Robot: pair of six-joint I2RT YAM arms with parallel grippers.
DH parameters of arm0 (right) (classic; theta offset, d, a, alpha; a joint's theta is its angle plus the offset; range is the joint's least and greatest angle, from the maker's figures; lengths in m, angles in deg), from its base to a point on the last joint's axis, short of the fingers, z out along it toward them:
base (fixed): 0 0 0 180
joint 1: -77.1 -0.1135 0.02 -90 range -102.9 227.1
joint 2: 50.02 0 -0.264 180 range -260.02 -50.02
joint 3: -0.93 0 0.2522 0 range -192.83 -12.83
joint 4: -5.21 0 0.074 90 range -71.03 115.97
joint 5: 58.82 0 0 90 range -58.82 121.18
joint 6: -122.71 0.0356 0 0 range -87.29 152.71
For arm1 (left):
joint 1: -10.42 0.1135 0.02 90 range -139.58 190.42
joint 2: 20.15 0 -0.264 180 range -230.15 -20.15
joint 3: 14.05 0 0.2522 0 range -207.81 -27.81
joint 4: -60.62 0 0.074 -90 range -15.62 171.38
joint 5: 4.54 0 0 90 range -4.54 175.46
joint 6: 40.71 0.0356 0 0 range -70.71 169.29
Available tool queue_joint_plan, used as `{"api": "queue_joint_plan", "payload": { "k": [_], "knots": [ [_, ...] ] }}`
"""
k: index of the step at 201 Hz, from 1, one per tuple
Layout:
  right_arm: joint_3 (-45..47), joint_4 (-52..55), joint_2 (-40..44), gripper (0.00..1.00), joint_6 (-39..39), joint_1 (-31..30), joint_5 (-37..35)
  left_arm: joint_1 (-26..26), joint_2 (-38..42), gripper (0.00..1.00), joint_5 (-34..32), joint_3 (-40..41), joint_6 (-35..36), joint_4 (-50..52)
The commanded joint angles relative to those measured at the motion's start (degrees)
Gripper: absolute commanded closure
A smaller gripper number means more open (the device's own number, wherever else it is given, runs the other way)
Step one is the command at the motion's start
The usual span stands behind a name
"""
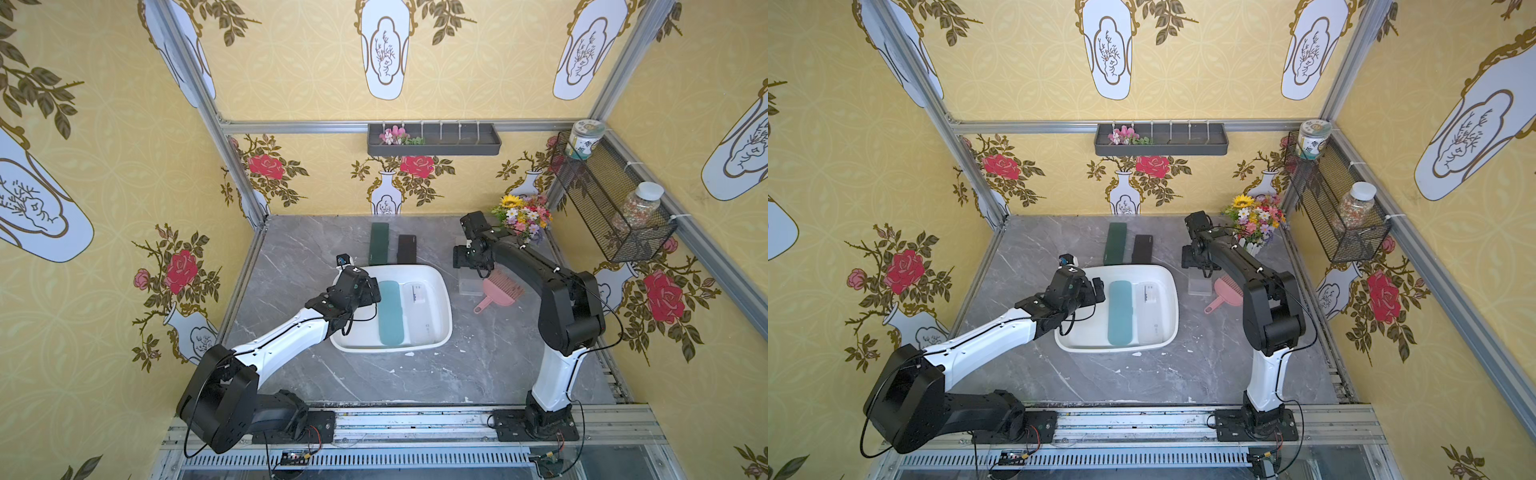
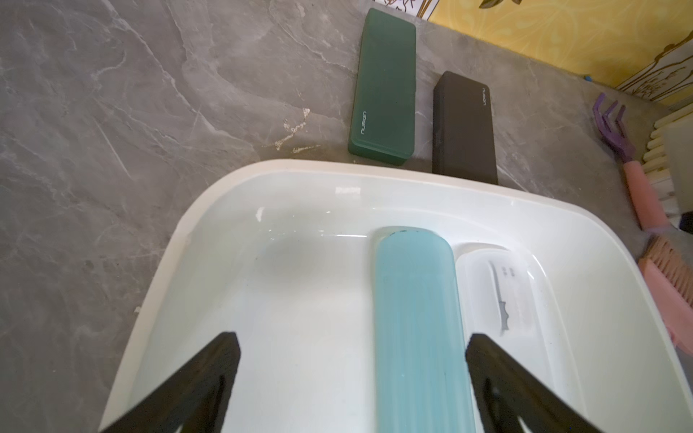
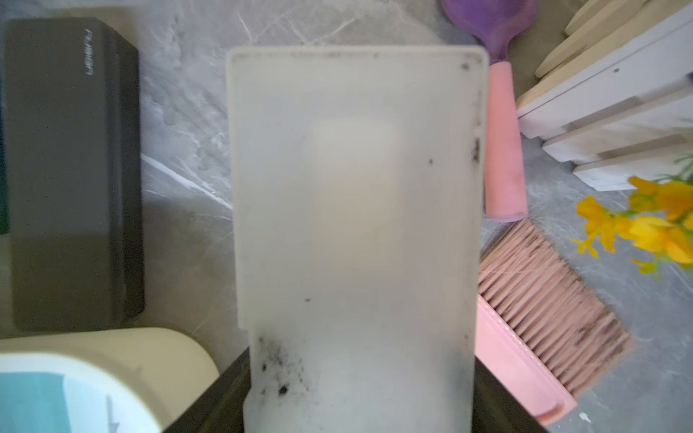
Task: Put the pencil case into the storage box
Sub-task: Pick up the pencil case from the center of the board, then place the pencil case at the storage box.
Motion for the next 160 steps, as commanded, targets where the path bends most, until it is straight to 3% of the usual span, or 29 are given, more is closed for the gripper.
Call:
{"api": "queue_joint_plan", "payload": {
  "k": [1,61,109,160],
  "knots": [
    [-0.12,2.62,2.58,0.23,0.77,-2.59,0.59,1.93,-0.41,0.0,-0.21,-0.19,0.98,0.91],
    [0.52,4.6,7.47,0.23,7.32,-12.53,0.45,13.13,6.23,0.0,5.34,4.24,0.53,0.67],
    [0.55,0.22,6.29,0.23,14.69,-21.82,-0.66,13.69,7.54,0.0,6.45,5.59,-0.53,0.49],
    [-5.44,-1.45,-1.57,0.22,19.13,-29.81,-3.51,13.68,8.67,0.0,7.63,8.19,-1.29,-0.36]
  ]
}}
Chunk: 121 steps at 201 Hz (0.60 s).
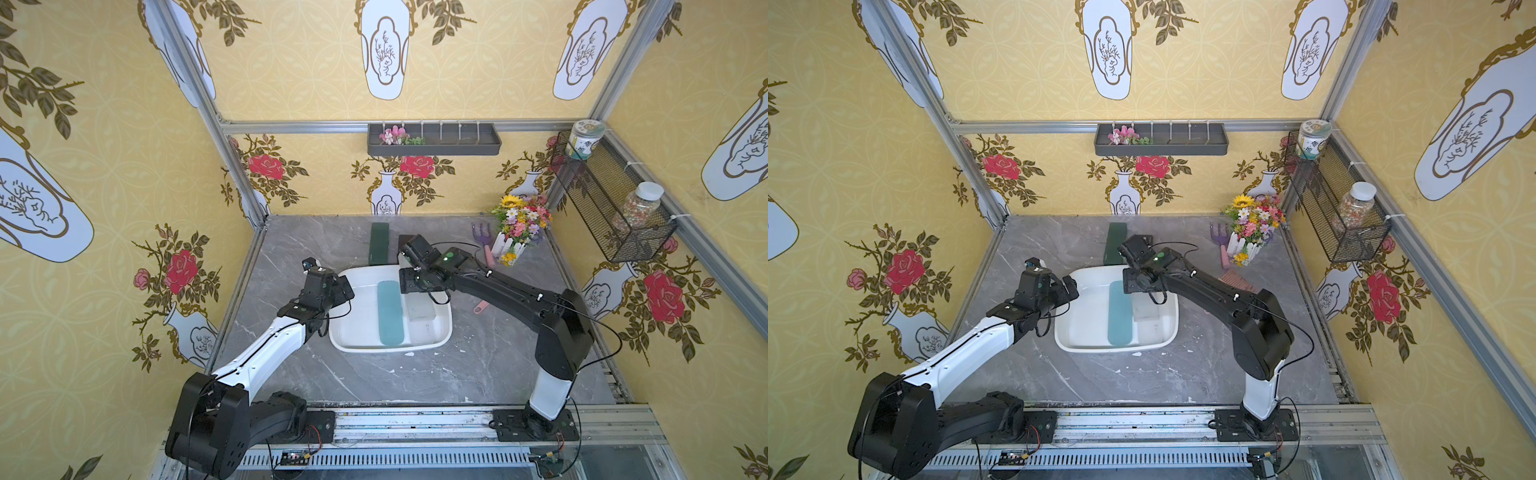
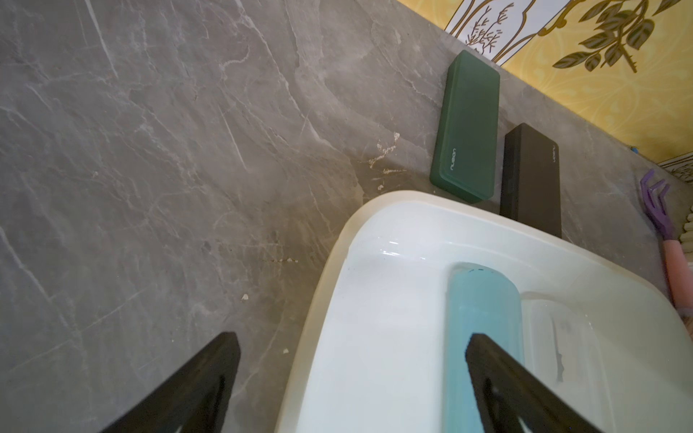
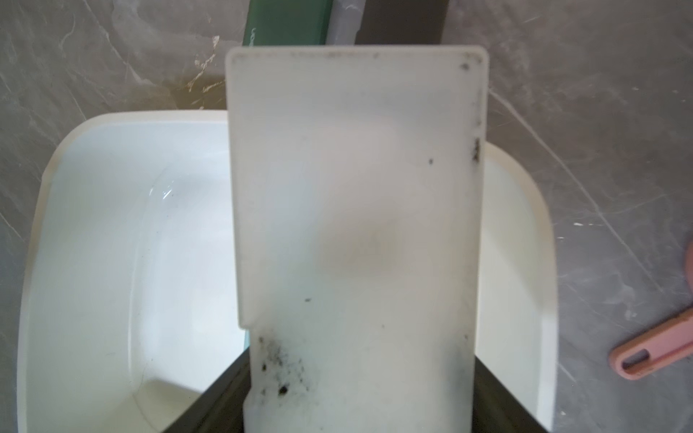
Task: Put the pencil case into the storage box
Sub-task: Place the pencil case at the storage box.
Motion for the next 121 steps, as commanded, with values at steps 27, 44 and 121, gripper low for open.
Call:
{"api": "queue_joint_plan", "payload": {
  "k": [27,44,121],
  "knots": [
    [-5.61,-4.11,-6.8,0.23,5.66,-4.8,-3.82,0.02,1.71,0.0,0.75,1.37,-0.62,-0.78],
    [-6.25,-5.65,-8.68,0.23,7.07,-5.99,-4.04,0.02,2.3,0.0,0.17,1.5,-0.71,-0.32],
    [-9.48,-9.02,-15.59,0.23,11.24,-10.12,-4.4,0.02,2.92,0.0,-0.73,1.9,-0.8,0.02]
  ]
}}
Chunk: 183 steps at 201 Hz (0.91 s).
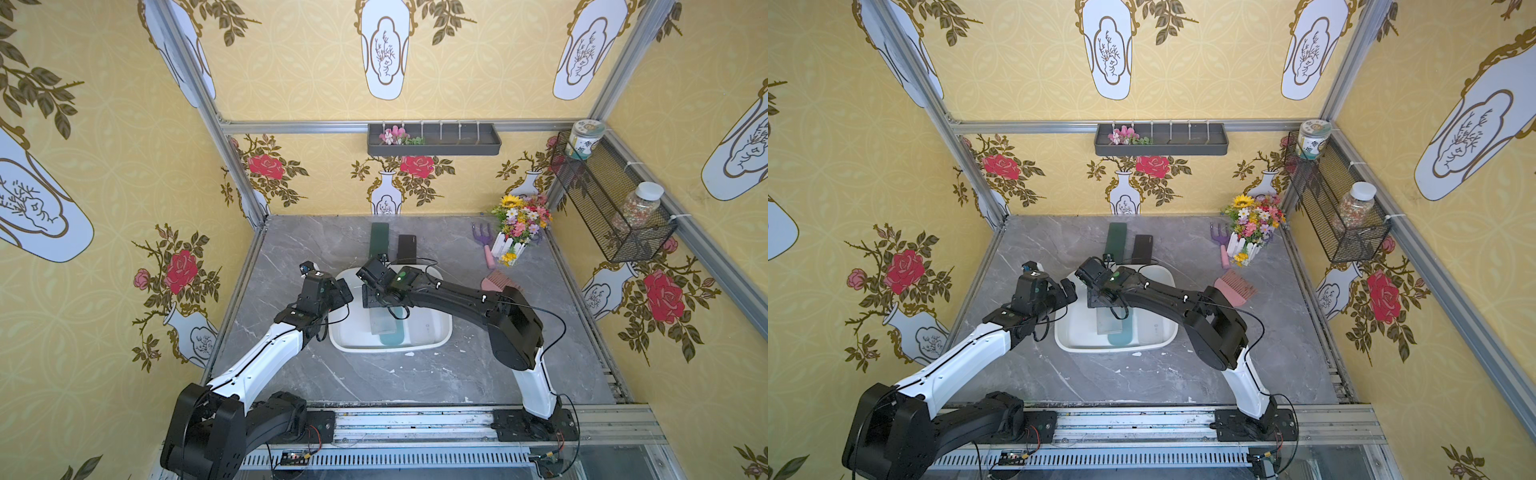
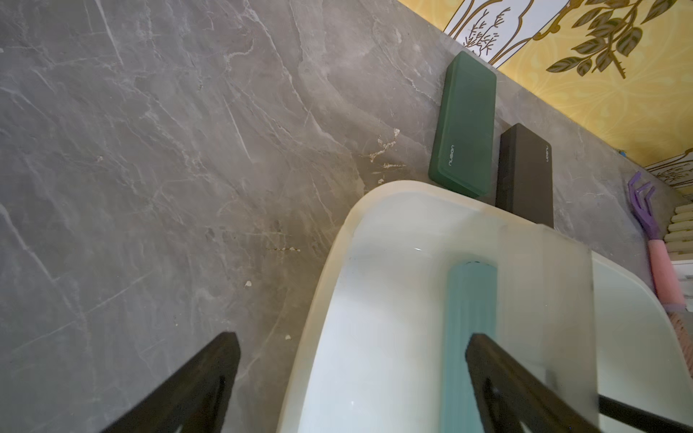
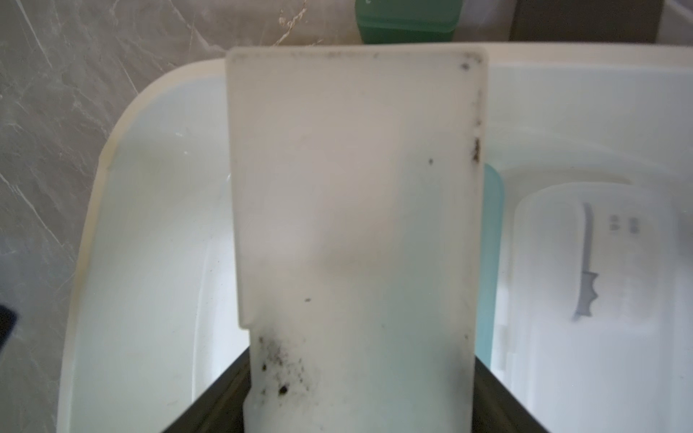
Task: Put the pencil case into the storage box
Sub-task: Place the pencil case at the storage box.
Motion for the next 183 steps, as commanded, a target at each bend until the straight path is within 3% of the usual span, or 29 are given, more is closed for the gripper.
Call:
{"api": "queue_joint_plan", "payload": {
  "k": [1,183],
  "knots": [
    [-0.67,-2.86,-1.01,0.23,2.24,-0.57,-1.25,-0.02,0.05,0.0,-0.64,0.3,0.03,-0.2],
    [-5.07,-7.38,-10.28,0.2,4.46,-1.95,0.14,0.02,-0.6,0.0,-1.45,0.51,0.2,-0.31]
  ]
}}
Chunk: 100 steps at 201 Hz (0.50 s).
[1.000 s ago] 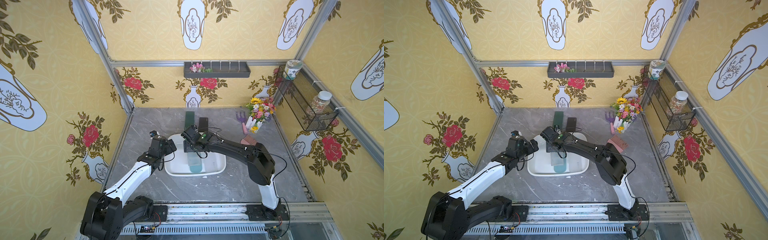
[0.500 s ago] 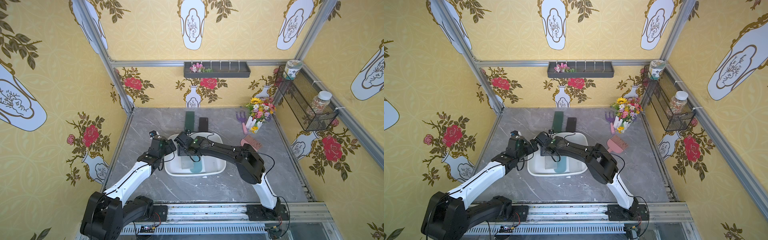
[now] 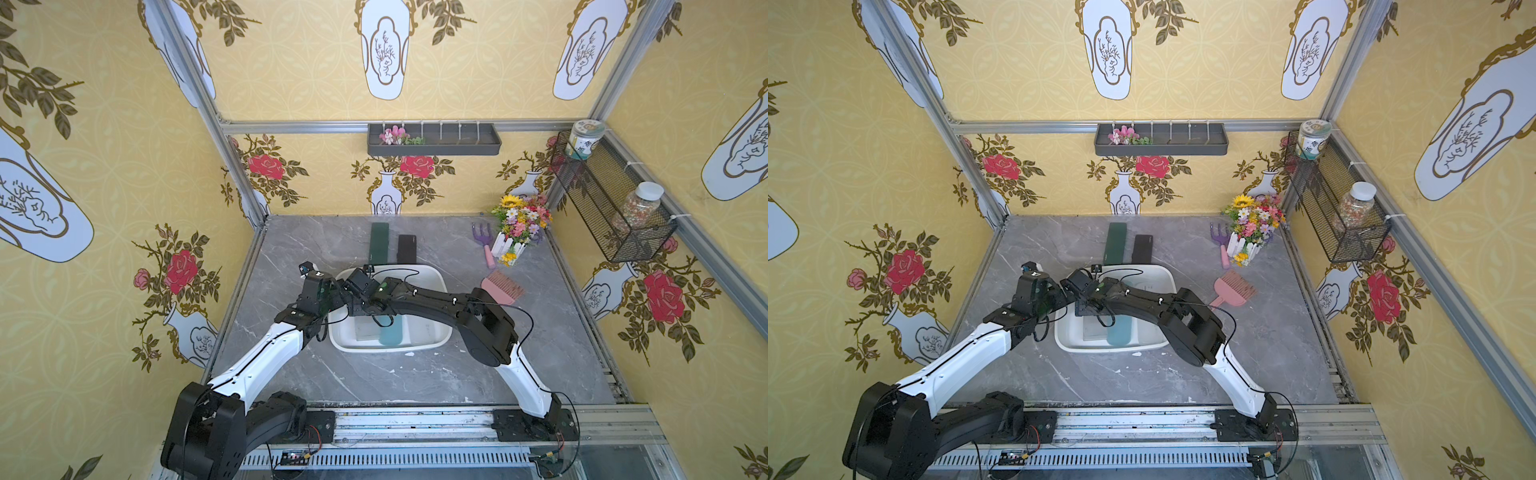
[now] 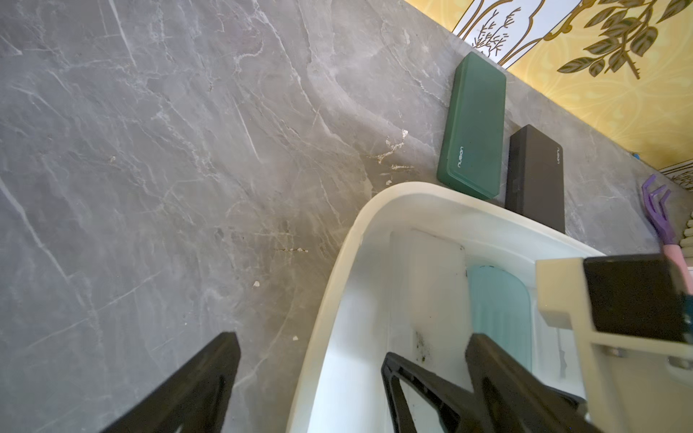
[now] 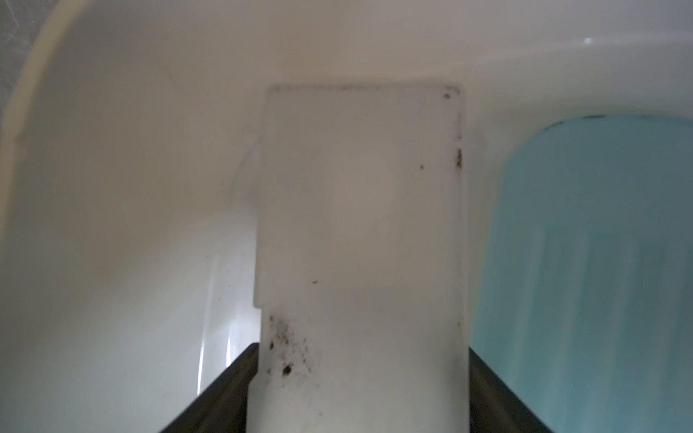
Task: Put the pencil case into the storage box
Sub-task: Place the pencil case at the storage box.
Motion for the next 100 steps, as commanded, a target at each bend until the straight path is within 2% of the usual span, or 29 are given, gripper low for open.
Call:
{"api": "queue_joint_plan", "payload": {
  "k": [1,51,100],
  "knots": [
    [-0.02,-2.02,-0.11,0.2,0.99,0.01,-1.64,0.02,-0.18,0.0,-0.38,0.38,0.21,-0.36],
    [-1.95,-2.12,-1.75,0.18,1.05,0.0,-1.35,0.02,-0.4,0.0,-0.33,0.36,0.38,-0.44],
    [-0.42,0.0,1.29,0.02,-0.4,0.25,-4.31,0.02,-1.0,0.0,-0.55,0.2,0.65,-0.63]
  ]
}}
